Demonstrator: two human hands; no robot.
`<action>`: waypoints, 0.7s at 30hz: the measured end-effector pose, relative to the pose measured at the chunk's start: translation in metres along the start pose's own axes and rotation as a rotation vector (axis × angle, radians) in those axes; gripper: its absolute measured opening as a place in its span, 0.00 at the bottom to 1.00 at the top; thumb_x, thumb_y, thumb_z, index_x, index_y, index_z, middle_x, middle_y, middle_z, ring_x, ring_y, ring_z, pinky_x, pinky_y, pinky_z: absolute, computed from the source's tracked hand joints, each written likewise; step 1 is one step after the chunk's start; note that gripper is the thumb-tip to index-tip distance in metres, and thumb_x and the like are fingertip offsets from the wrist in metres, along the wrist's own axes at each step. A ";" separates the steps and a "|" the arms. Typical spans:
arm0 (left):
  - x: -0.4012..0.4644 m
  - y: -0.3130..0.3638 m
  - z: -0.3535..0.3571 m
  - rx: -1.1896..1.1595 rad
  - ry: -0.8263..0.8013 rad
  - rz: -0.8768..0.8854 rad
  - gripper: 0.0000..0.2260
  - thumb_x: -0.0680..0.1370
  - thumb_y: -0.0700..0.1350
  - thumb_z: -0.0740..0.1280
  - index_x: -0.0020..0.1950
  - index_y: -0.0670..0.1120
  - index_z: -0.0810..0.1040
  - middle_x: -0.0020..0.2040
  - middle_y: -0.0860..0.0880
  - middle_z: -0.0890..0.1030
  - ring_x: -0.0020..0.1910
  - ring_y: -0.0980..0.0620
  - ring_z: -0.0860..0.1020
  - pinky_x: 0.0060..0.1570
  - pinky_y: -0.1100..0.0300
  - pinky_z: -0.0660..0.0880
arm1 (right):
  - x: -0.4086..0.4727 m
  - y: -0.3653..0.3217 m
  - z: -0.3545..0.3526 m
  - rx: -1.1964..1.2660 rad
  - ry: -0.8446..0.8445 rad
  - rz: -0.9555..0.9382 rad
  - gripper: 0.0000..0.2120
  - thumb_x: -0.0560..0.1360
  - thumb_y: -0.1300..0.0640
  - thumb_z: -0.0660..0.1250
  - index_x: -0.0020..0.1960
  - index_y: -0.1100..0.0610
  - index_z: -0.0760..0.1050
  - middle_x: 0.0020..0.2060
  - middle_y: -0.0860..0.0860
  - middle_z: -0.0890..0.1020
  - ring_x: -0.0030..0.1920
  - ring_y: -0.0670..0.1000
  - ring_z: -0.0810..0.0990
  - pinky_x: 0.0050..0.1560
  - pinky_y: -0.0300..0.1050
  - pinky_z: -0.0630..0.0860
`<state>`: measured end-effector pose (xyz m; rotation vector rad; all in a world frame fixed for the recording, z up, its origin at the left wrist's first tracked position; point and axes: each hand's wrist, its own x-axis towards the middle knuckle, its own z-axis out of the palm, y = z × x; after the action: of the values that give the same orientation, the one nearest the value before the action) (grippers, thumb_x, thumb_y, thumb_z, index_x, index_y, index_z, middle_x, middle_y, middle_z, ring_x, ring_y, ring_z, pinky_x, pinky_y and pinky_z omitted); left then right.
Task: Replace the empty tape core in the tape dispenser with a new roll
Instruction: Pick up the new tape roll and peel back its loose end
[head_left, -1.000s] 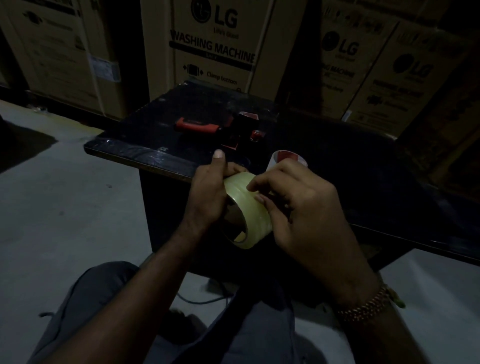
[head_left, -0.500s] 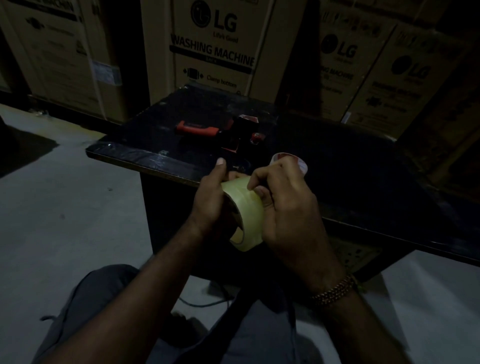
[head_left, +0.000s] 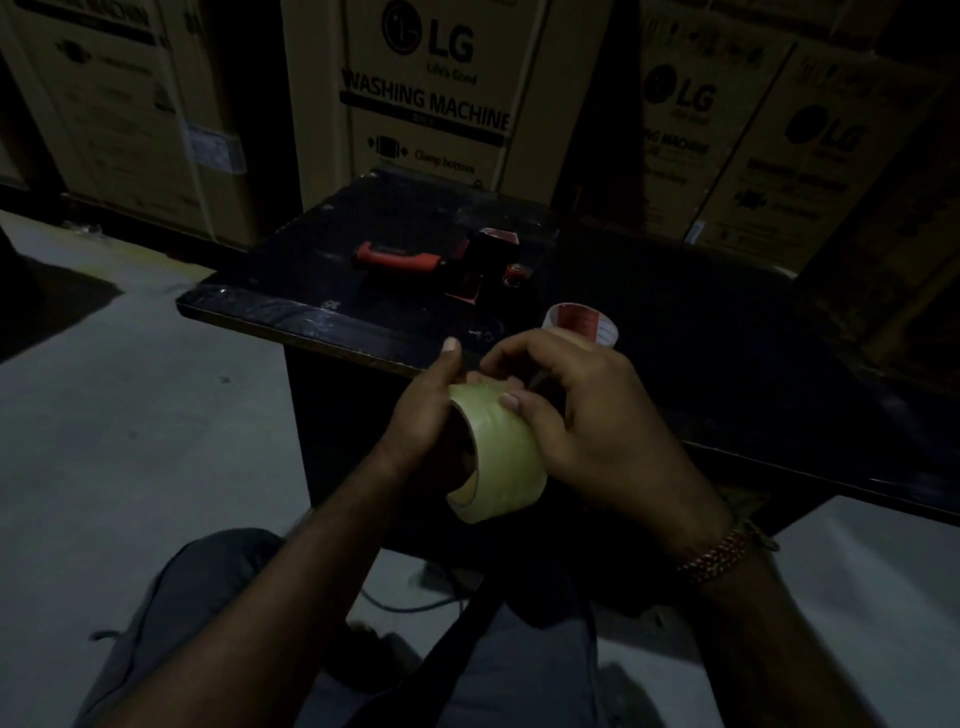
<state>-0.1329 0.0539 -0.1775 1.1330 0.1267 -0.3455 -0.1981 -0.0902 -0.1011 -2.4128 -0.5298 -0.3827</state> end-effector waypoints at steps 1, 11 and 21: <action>-0.001 0.000 0.000 -0.004 0.017 -0.015 0.30 0.86 0.62 0.56 0.55 0.36 0.84 0.49 0.36 0.87 0.50 0.41 0.87 0.55 0.49 0.82 | 0.000 0.001 0.003 -0.022 0.005 -0.001 0.07 0.79 0.61 0.71 0.56 0.52 0.83 0.50 0.45 0.82 0.53 0.42 0.80 0.52 0.29 0.75; 0.002 0.010 -0.006 0.157 0.025 -0.066 0.51 0.75 0.81 0.47 0.74 0.41 0.76 0.69 0.34 0.81 0.68 0.34 0.80 0.73 0.35 0.72 | 0.004 0.001 0.023 -0.100 0.344 -0.030 0.06 0.81 0.63 0.66 0.50 0.55 0.79 0.49 0.43 0.76 0.50 0.40 0.77 0.45 0.30 0.73; -0.025 0.017 0.007 0.386 0.005 -0.080 0.42 0.83 0.69 0.46 0.76 0.35 0.72 0.73 0.30 0.74 0.70 0.28 0.76 0.69 0.38 0.74 | 0.007 0.015 0.031 0.033 0.438 0.067 0.08 0.82 0.67 0.64 0.51 0.56 0.79 0.50 0.44 0.75 0.53 0.41 0.77 0.52 0.30 0.75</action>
<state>-0.1514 0.0591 -0.1525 1.5135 0.1131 -0.4507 -0.1809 -0.0797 -0.1295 -2.2143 -0.2548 -0.8384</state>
